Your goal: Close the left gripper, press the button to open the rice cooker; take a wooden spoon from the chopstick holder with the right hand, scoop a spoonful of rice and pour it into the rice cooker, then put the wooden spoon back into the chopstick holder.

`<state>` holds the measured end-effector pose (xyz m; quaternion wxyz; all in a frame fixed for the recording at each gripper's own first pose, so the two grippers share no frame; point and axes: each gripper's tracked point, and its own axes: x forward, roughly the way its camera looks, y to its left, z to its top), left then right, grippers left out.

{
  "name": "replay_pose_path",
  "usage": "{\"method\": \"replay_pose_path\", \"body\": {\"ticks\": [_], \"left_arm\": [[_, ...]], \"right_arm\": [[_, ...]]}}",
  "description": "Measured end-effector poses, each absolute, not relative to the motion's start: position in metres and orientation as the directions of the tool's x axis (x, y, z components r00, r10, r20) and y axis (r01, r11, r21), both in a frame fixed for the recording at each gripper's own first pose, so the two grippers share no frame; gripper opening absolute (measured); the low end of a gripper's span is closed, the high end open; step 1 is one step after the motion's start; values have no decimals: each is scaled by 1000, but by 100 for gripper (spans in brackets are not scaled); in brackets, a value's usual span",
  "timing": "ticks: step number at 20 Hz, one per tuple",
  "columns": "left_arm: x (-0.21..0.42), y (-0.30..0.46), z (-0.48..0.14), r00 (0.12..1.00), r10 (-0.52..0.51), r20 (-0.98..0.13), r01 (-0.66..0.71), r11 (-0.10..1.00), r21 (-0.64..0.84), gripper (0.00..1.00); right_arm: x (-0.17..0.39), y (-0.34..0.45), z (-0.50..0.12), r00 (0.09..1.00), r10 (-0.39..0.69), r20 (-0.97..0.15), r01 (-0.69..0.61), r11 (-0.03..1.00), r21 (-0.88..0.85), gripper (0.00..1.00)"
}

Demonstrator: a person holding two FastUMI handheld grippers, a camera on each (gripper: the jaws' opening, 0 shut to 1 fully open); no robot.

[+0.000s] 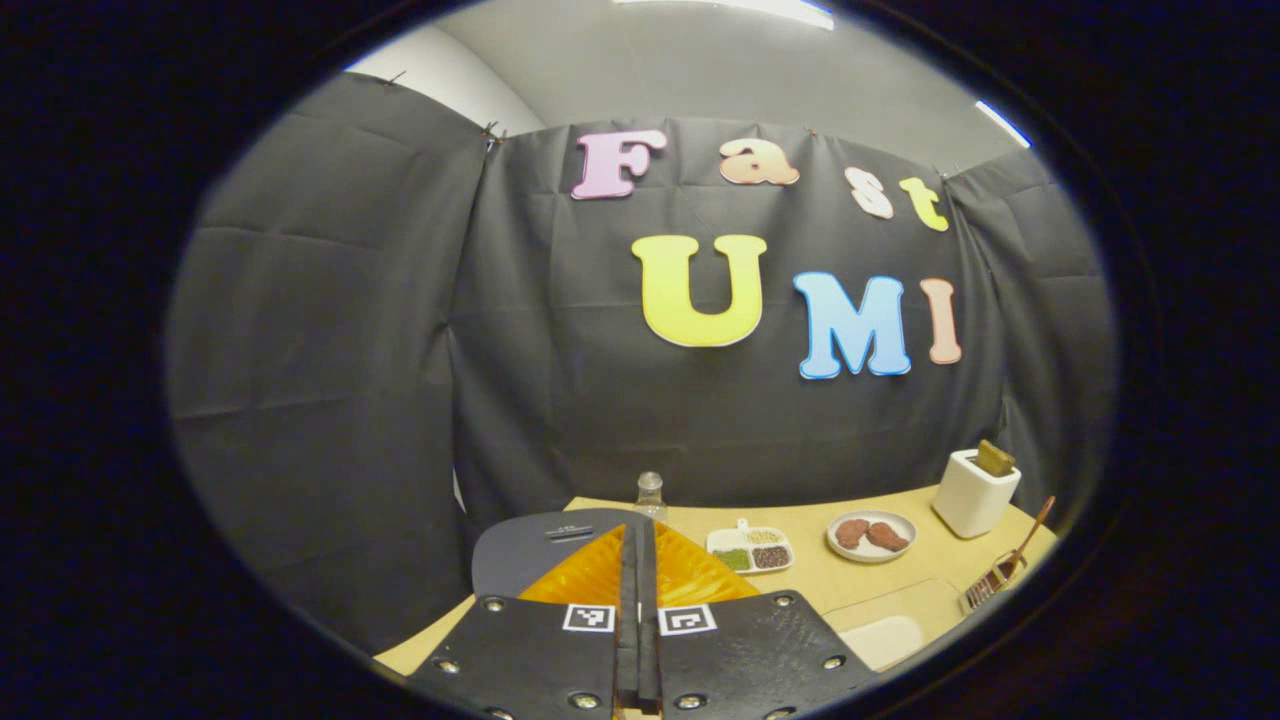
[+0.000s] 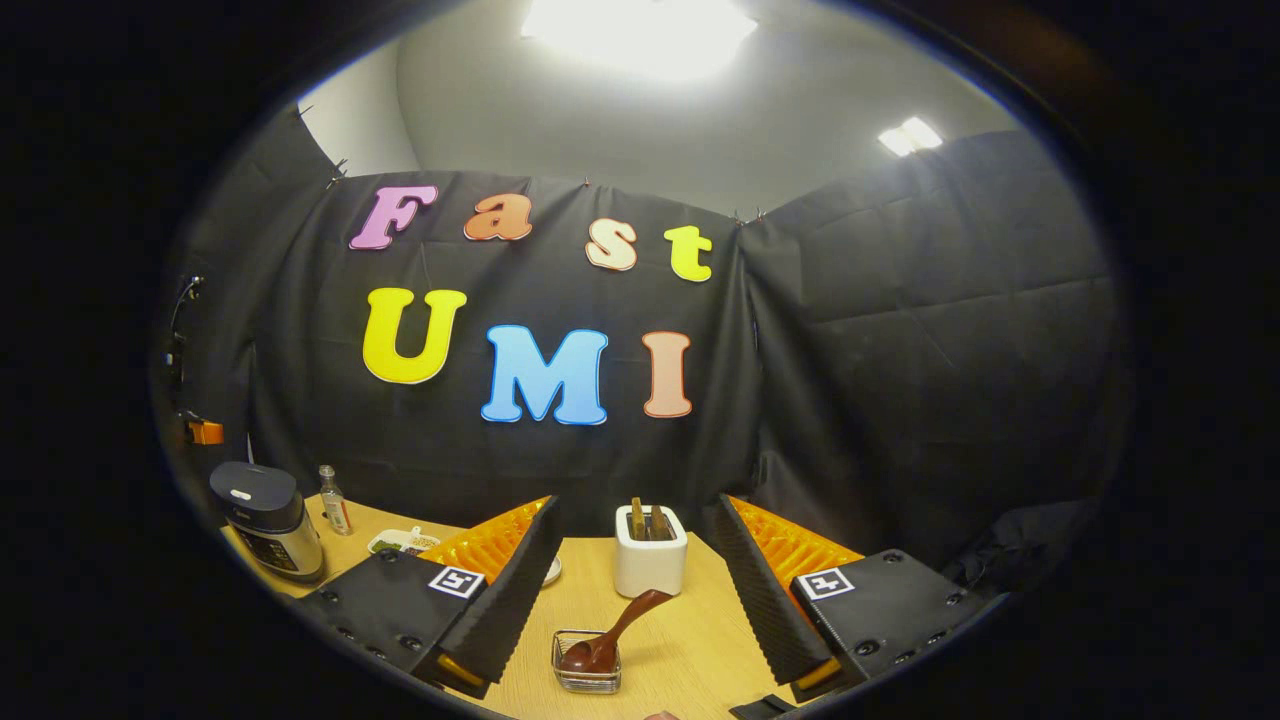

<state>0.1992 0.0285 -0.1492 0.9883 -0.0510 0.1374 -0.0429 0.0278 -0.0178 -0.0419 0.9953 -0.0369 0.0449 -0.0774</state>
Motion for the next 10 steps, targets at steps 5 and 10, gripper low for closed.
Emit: {"method": "replay_pose_path", "body": {"ticks": [5, 10], "left_arm": [[205, 25, -194, 936, -112, -333, 77, 990, -116, 0], [203, 26, -230, 916, -106, -386, 66, 991, -115, 3]], "right_arm": [[27, -13, -42, 980, -174, -97, 165, 982, -97, 98], [23, -15, -41, 977, -187, -99, 175, 978, -113, 98]]}}
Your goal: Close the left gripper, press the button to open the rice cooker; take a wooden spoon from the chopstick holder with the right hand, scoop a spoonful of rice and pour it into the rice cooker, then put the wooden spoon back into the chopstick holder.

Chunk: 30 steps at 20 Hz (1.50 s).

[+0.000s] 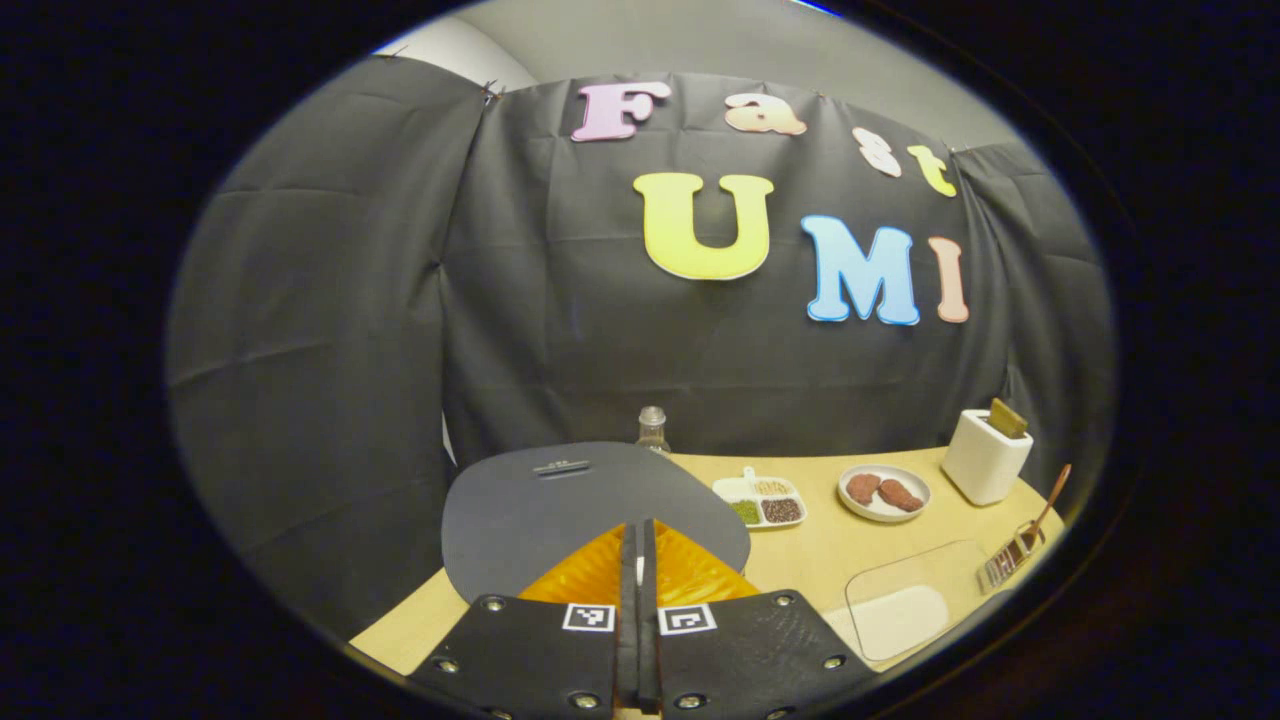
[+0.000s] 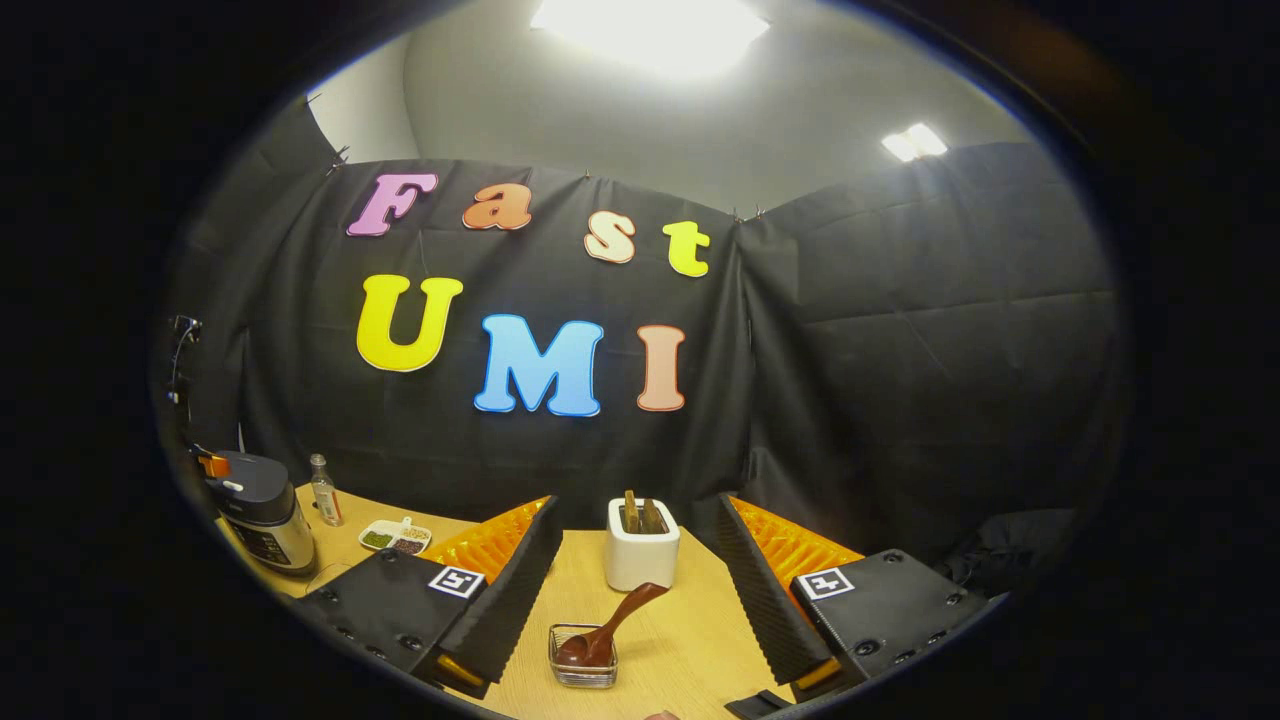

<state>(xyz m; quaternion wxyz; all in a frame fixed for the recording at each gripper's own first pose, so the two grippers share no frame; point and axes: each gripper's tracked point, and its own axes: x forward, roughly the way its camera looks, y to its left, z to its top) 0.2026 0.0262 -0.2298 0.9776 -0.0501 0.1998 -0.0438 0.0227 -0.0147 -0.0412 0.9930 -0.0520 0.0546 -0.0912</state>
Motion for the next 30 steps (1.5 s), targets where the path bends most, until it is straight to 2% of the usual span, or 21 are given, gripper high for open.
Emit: {"method": "replay_pose_path", "body": {"ticks": [8, 9, 10, 14, 18, 22, 30], "left_arm": [[200, 23, -258, 901, -96, -423, 48, 991, -123, 1], [193, 23, -267, 885, -95, -456, 36, 990, -136, 1], [195, 23, -263, 903, -90, -421, 31, 989, -145, 2], [194, 21, -273, 895, -91, -438, 5, 981, -193, 5], [195, 24, -269, 900, -85, -427, 14, 986, -167, 0], [194, 26, -259, 898, -77, -434, 2, 986, -170, 2], [220, 44, -180, 958, -18, -287, -10, 995, -96, 0]], "right_arm": [[18, -18, -42, 974, -202, -107, 188, 974, -124, 98], [18, -18, -41, 974, -202, -107, 188, 974, -127, 98], [17, -18, -41, 974, -200, -107, 186, 974, -129, 98], [18, -14, -42, 977, -185, -109, 171, 977, -126, 98], [18, -13, -44, 979, -172, -108, 160, 981, -109, 98], [16, -18, -41, 980, -167, -106, 157, 982, -103, 98], [9, -32, -38, 981, -170, -96, 164, 984, -65, 98]]}}
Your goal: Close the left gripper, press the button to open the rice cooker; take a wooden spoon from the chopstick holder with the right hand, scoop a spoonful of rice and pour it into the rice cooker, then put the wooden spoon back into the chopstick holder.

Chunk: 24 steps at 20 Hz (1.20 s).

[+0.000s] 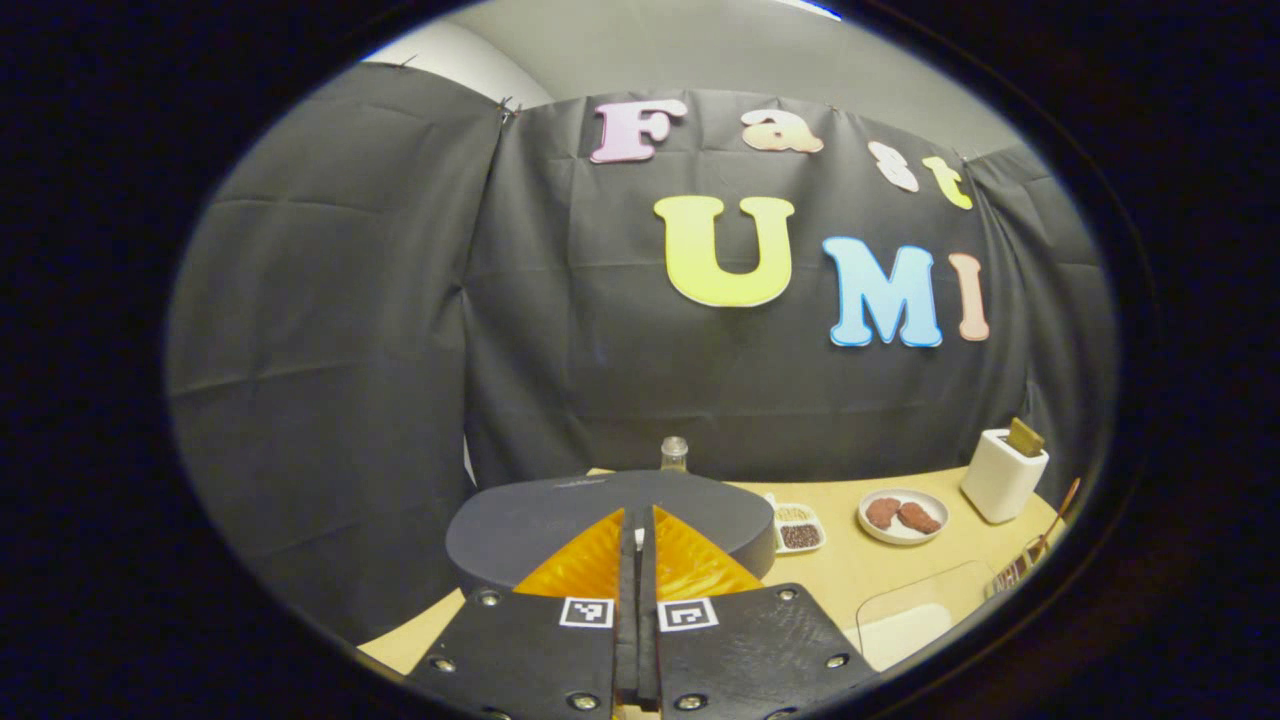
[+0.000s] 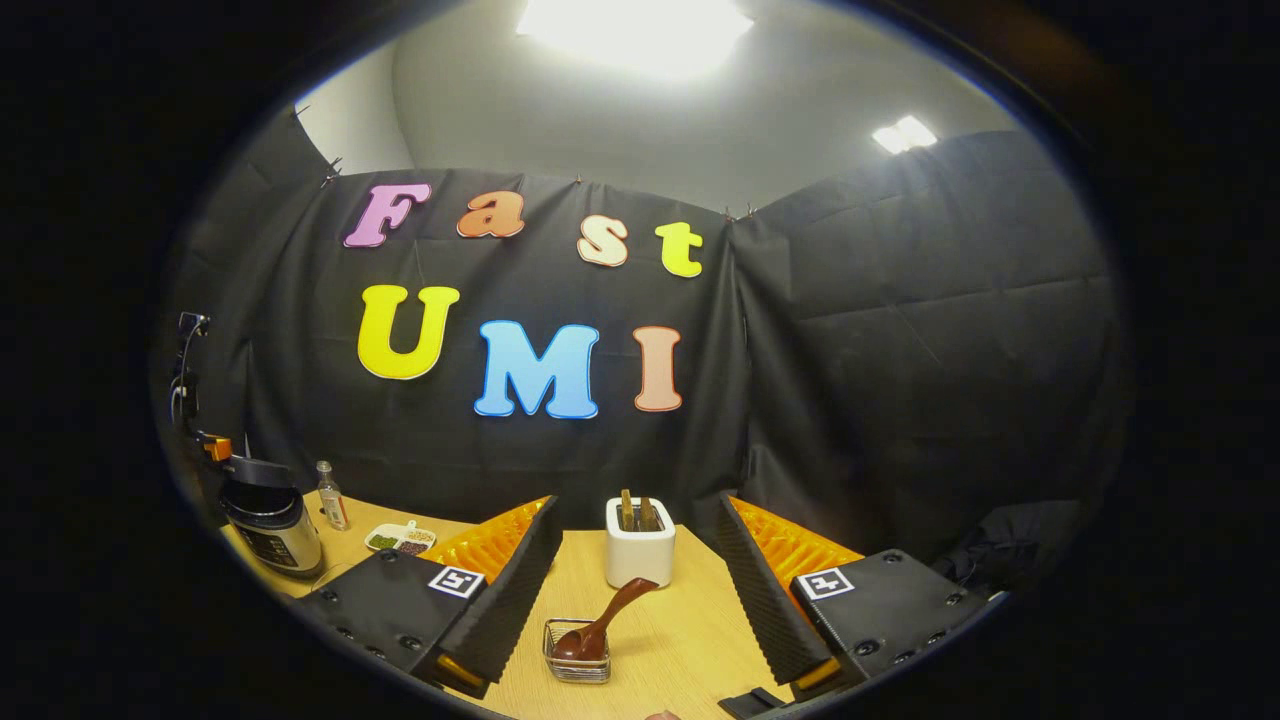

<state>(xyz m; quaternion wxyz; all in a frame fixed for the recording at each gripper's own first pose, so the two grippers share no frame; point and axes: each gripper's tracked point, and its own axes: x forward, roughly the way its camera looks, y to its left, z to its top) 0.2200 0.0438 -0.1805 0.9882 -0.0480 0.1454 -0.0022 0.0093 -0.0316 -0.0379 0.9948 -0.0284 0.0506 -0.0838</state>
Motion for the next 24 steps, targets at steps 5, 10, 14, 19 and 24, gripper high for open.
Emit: {"method": "replay_pose_path", "body": {"ticks": [5, 10, 14, 19, 24], "left_arm": [[226, 63, -115, 986, 47, -162, -53, 998, -37, 2], [197, 70, -66, 995, 75, -68, -79, 995, -56, 1], [169, 66, -29, 998, 64, -3, -64, 995, -71, 24], [126, 71, 12, 994, 88, 60, -85, 994, -62, 87], [84, 73, 23, 992, 109, 62, -106, 993, -47, 88]], "right_arm": [[11, -34, -38, 984, -150, -98, 148, 989, -22, 98], [11, -34, -43, 987, -120, -107, 121, 993, 8, 98], [18, -39, -49, 988, -104, -113, 107, 994, 28, 98], [41, -46, -64, 986, -86, -142, 95, 994, 58, 98], [71, -48, -91, 978, -60, -202, 80, 993, 90, 95]]}}
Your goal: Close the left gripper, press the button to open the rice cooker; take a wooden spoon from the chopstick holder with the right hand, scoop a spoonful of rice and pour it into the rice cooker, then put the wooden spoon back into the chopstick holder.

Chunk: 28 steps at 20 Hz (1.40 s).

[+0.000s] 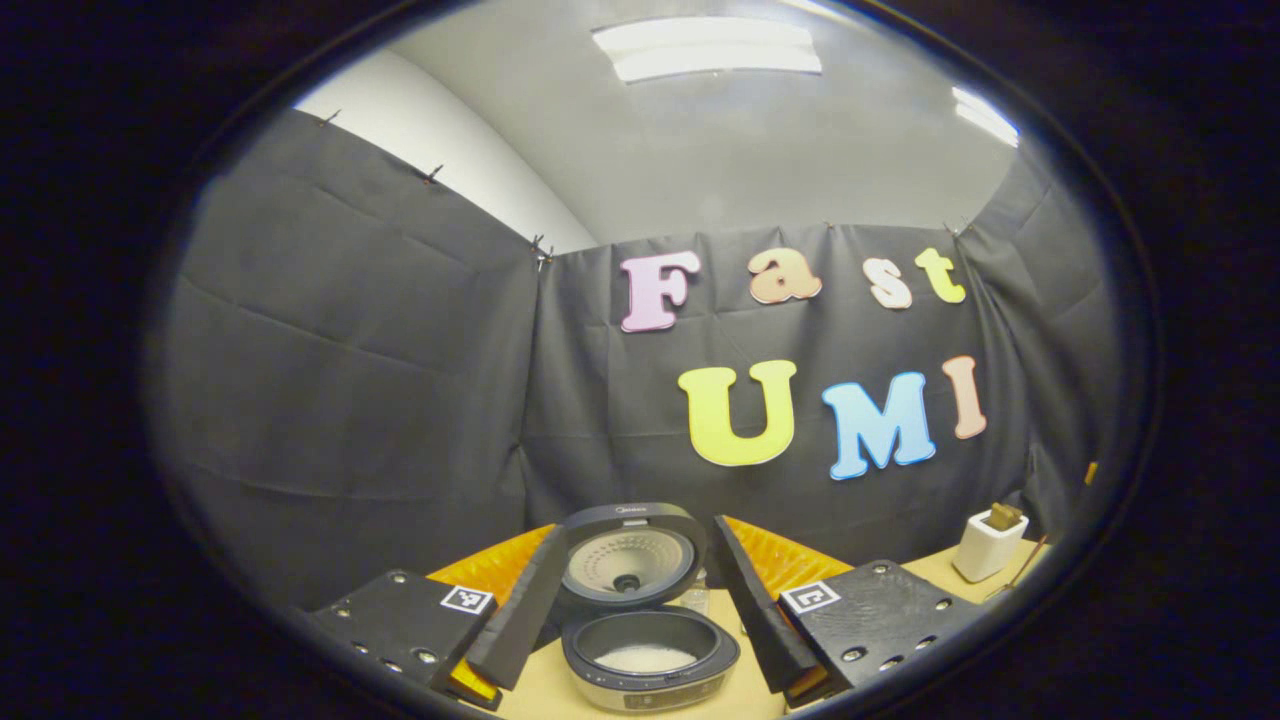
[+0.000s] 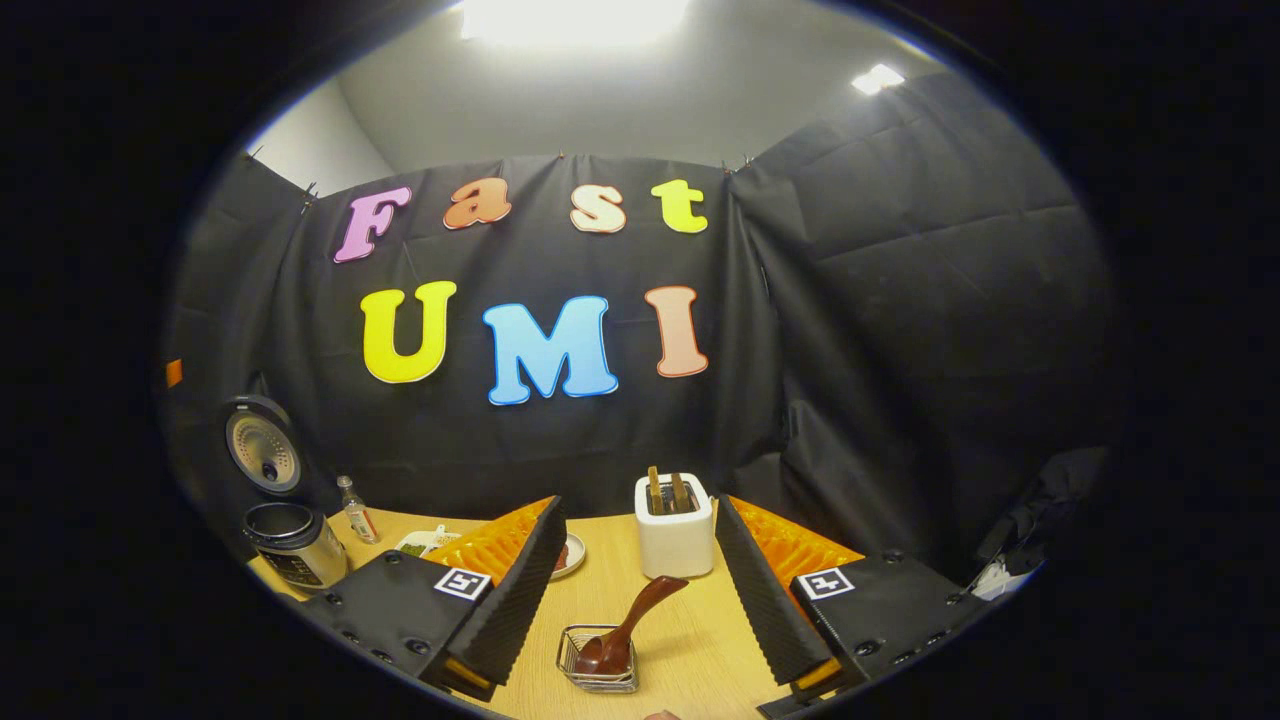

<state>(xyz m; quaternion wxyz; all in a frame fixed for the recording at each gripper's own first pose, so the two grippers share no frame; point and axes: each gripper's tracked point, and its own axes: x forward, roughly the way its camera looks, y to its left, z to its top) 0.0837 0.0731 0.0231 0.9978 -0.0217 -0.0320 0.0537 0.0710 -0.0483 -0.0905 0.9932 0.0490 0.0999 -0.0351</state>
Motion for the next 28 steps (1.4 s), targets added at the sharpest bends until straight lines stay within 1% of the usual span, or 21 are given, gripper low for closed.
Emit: {"method": "replay_pose_path", "body": {"ticks": [3, 4, 5, 6, 7, 8, 9, 10, 11, 12, 13, 16, 17, 18, 19, 20, 23, 24, 26, 27, 28], "left_arm": [[62, 77, 20, 990, 132, 44, -131, 991, -27, 87], [56, 78, 19, 990, 138, 38, -137, 990, -21, 88], [49, 80, 18, 989, 147, 30, -147, 989, -16, 89], [44, 83, 15, 987, 156, 23, -156, 988, -12, 87], [39, 86, 14, 986, 166, 17, -166, 986, -8, 87], [34, 89, 12, 985, 174, 10, -174, 985, -4, 87], [29, 92, 12, 983, 184, 4, -184, 983, 1, 87], [25, 94, 10, 981, 194, -1, -194, 981, 6, 87], [23, 97, 11, 980, 201, -4, -201, 980, 11, 87], [20, 99, 10, 978, 208, -6, -208, 978, 14, 87], [17, 102, 10, 977, 215, -9, -215, 977, 18, 87], [9, 110, 4, 971, 236, -26, -235, 971, 35, 89], [6, 112, 2, 969, 243, -32, -242, 970, 36, 87], [3, 116, 0, 967, 251, -38, -250, 968, 37, 87], [2, 119, -1, 965, 259, -42, -257, 966, 37, 89], [-1, 122, -2, 963, 266, -45, -264, 964, 36, 87], [-8, 127, -3, 958, 281, -47, -279, 959, 46, 87], [-8, 128, -2, 957, 285, -49, -282, 958, 50, 87], [-10, 130, -3, 956, 287, -54, -284, 957, 54, 87], [-11, 131, -2, 956, 287, -56, -284, 957, 55, 87], [-10, 132, -1, 956, 287, -56, -284, 957, 55, 87]], "right_arm": [[87, -50, -112, 967, -50, -250, 82, 989, 121, 95], [92, -51, -119, 962, -49, -267, 86, 988, 131, 96], [97, -51, -127, 957, -46, -288, 90, 986, 139, 92], [101, -51, -136, 950, -44, -309, 93, 985, 146, 98], [105, -51, -145, 943, -40, -330, 95, 983, 154, 92], [108, -51, -155, 935, -35, -352, 98, 982, 163, 92], [111, -51, -164, 927, -30, -373, 101, 980, 174, 98], [113, -50, -174, 918, -24, -396, 106, 977, 187, 98], [115, -50, -183, 908, -19, -419, 112, 973, 201, 93], [116, -50, -193, 897, -16, -442, 123, 969, 215, 98], [118, -50, -202, 885, -13, -466, 134, 965, 228, 98], [119, -45, -230, 845, 16, -535, 157, 948, 277, 98], [121, -43, -237, 834, 26, -551, 164, 942, 293, 93], [121, -42, -243, 824, 32, -566, 174, 936, 305, 98], [122, -39, -250, 815, 39, -578, 181, 931, 317, 96], [121, -37, -256, 805, 46, -592, 186, 927, 326, 96], [119, -30, -273, 774, 72, -629, 200, 915, 350, 96], [117, -28, -279, 762, 81, -642, 207, 910, 360, 89], [116, -23, -287, 738, 97, -668, 220, 901, 374, 87], [116, -23, -292, 733, 93, -674, 230, 898, 374, 74], [114, -24, -293, 728, 90, -680, 237, 897, 373, 57]]}}
